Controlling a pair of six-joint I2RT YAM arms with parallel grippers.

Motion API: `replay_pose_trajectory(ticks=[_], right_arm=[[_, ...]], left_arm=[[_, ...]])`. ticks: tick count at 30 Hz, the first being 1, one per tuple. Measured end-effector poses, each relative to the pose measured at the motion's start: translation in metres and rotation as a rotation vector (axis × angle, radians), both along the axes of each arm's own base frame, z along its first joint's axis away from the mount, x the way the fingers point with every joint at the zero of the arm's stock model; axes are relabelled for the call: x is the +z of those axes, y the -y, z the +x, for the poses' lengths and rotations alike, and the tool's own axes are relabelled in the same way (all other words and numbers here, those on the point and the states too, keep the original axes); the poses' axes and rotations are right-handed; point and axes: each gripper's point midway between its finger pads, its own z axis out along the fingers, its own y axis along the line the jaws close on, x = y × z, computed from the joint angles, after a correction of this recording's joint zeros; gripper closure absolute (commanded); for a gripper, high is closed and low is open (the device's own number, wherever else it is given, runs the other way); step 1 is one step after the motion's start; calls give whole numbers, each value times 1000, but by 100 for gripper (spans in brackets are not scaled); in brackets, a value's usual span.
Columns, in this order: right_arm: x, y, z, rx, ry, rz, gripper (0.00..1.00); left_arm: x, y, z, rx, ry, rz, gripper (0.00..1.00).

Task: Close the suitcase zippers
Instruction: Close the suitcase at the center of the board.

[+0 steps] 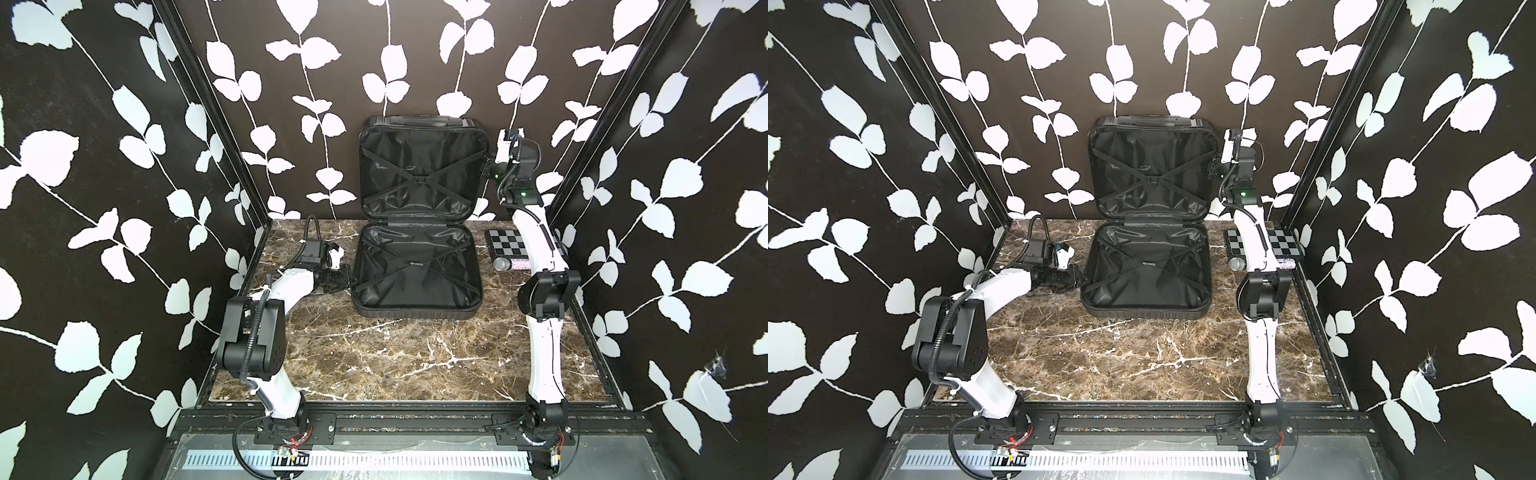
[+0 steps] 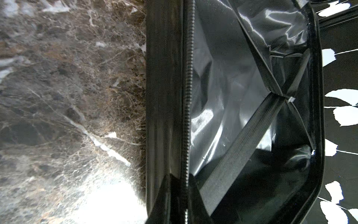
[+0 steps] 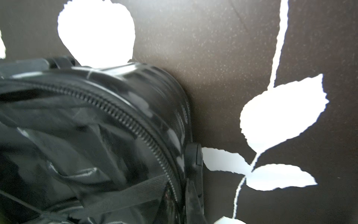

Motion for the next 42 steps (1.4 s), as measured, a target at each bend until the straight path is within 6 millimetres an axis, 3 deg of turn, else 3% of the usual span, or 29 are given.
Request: replay_pose_trajectory(ticks=[13, 19, 21, 26, 31, 40, 42], right_arm=[[4, -3, -45, 24, -14, -71, 100], [-1, -3, -89, 22, -23, -84, 100], [-5, -2, -104, 22, -27, -81, 100], [-26, -2, -147, 26, -63, -55, 100], [-56, -5, -191, 37, -126, -12, 100], [-135, -8, -273, 51, -303, 88, 100], [-154, -10, -293, 54, -349, 99, 95]], left_arm=[[1, 1, 12, 41, 5, -24, 95], [3, 0, 23, 62, 15, -23, 93], [3, 0, 26, 66, 21, -18, 86], [6, 2, 29, 78, 30, -22, 58], [12, -5, 28, 111, 45, 26, 42], [59, -62, -16, 284, 157, 239, 37], [67, -71, -25, 309, 173, 274, 35]])
